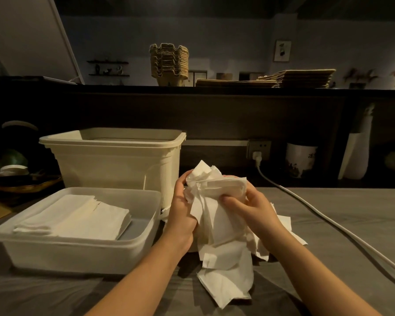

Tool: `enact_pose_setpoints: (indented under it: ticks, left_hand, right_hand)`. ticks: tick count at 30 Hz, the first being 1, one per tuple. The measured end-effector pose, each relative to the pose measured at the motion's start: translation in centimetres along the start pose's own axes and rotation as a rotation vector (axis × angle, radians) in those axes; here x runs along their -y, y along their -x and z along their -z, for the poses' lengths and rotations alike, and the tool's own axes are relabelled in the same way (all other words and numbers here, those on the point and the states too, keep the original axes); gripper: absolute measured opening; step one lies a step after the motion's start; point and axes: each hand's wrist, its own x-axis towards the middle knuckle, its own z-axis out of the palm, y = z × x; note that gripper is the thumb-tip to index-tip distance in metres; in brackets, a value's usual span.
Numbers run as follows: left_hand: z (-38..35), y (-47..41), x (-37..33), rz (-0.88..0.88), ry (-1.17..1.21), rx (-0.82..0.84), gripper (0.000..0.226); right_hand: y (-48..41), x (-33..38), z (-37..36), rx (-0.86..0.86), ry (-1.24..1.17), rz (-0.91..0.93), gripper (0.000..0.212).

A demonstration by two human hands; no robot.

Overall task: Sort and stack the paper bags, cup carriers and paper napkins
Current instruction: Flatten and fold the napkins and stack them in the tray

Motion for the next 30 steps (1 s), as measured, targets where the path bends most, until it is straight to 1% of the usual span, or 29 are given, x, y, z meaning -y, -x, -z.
enact_pose_setpoints:
  ticks: [4,7,9,11,13,17,20,23,25,27,29,30]
  left_hand:
    - [0.1,0.1,0.0,-0.013,-0.007,-0.021,0.023]
    - [0.1,0.0,0.0,-0.017,0.004,-0.027,0.023]
    - [0.1,0.0,-0.1,-0.009,0.019,-0.041,0.023]
    - [0.1,0.0,-0.1,0.004,0.027,-0.047,0.023]
    - [0.0,0.0,-0.2,0.016,-0.005,-0.054,0.022]
    - [-0.2,0.2,-0.4,0.060,-0.024,-0.030,0.017]
    - [-0.1,0.2,-0.2,0.058,-0.038,-0.023,0.016]
    - [0.1,0.1,-0.1,0.042,-0.063,-0.030,0.029]
    - [0.1,0.1,-0.1,0.068,-0.057,-0.023,0.041]
    - [0.1,0.1,0.0,0.081,-0.057,-0.016,0.048]
    - [0.1,0.1,0.1,0.092,-0.051,-0.013,0.053]
    - [0.1,0.2,0.0,0.098,-0.043,-0.011,0.059]
  right_hand:
    - [-0.1,-0.1,-0.1,-0.011,0.119,0.093,0.030]
    - [-0.2,-0.3,-0.1,-0.029,0.156,0.111,0.027]
    - [-0.2,-0.3,-0.1,-0.049,0.163,0.108,0.024]
    - [-0.1,-0.2,-0.2,-0.054,0.119,0.105,0.023]
    - [-0.1,-0.1,-0.1,-0.036,0.035,0.059,0.022]
    - [-0.2,-0.4,0.2,-0.010,-0.179,-0.131,0.012]
    - [-0.4,-0.7,0.3,-0.054,-0.193,-0.159,0.013]
    - [-0.5,-0.7,0.6,-0.121,-0.188,-0.112,0.016]
    - [-0.5,-0.5,0.8,-0.158,-0.207,-0.085,0.012]
    - [-0.5,-0.3,1.1,-0.185,-0.250,-0.078,0.010]
    - [-0.5,-0.2,1.2,-0.169,-0.281,-0.096,0.010]
    - [-0.5,-0.2,1.2,-0.148,-0.283,-0.113,0.010]
